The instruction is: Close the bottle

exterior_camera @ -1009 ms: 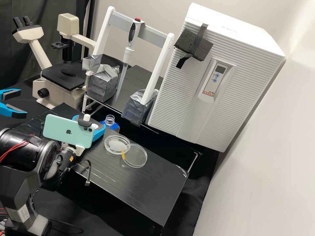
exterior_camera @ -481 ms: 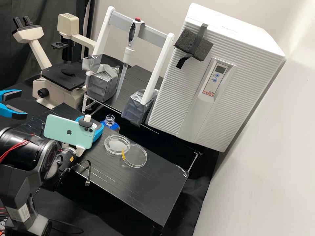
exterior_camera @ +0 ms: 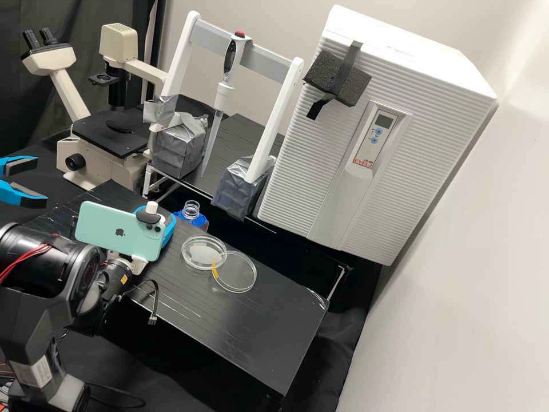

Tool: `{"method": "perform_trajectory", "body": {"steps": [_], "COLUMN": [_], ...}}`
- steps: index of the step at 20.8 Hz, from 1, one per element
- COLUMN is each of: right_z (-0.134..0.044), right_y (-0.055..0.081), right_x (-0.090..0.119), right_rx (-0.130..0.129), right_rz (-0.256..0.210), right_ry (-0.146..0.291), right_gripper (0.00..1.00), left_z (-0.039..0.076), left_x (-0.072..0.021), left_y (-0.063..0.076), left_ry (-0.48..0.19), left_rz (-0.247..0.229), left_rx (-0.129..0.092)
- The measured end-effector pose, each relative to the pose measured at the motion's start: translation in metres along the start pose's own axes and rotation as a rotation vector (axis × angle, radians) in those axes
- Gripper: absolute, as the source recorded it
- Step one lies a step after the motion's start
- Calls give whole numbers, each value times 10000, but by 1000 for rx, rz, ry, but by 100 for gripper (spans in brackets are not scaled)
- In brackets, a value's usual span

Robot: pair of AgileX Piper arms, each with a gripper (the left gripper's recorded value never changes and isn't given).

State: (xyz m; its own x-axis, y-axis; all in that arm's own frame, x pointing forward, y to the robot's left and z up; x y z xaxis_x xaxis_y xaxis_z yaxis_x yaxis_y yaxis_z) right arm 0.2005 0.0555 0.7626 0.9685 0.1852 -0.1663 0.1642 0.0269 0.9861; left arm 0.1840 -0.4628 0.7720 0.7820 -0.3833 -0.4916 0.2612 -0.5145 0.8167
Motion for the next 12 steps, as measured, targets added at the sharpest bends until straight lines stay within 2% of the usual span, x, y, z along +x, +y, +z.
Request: {"method": "perform_trajectory", "body": {"steps": [12], "right_z": [-1], "right_y": [7], "right_x": [-6], "right_rx": [0], "right_rz": [3], "right_ry": [0], "right_gripper": [0], "left_z": [14], "left_x": [5], "left_y": [-2], "left_ry": [-8], "left_rz": [-2], "left_rx": [2]}}
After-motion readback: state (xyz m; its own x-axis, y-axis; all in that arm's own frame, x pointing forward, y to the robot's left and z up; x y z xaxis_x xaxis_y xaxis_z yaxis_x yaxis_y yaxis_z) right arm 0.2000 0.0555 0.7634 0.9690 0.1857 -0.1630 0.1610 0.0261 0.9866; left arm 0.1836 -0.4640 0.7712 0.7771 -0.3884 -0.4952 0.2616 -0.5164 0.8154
